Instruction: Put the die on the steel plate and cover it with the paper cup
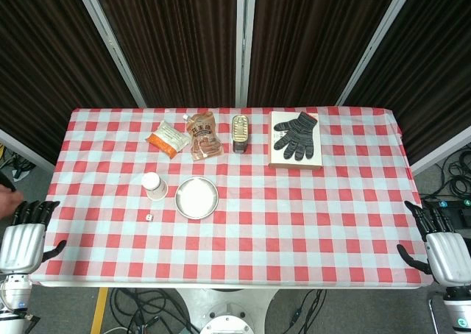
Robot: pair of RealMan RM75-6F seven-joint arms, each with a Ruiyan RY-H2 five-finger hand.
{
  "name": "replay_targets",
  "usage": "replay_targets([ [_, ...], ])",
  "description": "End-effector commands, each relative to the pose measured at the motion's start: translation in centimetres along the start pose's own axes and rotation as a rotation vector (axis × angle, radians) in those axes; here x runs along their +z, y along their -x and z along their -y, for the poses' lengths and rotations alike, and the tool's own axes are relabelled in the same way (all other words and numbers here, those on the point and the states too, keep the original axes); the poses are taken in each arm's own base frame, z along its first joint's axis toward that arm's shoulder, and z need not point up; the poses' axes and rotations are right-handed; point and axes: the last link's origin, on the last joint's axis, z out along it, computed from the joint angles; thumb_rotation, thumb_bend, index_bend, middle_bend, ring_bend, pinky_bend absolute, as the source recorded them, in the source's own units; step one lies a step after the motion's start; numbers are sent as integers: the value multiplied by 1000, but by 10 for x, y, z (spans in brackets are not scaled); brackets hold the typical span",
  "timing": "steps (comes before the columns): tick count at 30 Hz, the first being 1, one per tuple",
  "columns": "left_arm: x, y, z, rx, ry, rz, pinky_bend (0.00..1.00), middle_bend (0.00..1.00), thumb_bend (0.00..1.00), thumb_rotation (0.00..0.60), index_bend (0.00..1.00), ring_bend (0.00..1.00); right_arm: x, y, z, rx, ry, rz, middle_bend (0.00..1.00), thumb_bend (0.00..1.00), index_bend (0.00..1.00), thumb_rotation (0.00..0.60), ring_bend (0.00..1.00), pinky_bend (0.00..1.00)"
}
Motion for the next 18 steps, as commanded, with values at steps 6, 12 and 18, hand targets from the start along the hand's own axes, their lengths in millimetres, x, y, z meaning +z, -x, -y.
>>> replay_targets([
  [6,1,0,-1,-4,2,-2,94,163,176,600,167,118,1,0,1,-4,-4,0,154,201,5,600,0,96],
  [12,11,1,-17,-32,74,14,96,167,163,600,185,118,1,-4,0,-9,-3,-15,154,205,4,600,0,96],
  [18,47,10,-53,-75,225,96,198,300,158,600,279,202,4,-7,0,-20,-15,-23,154,203,5,600,0,96],
])
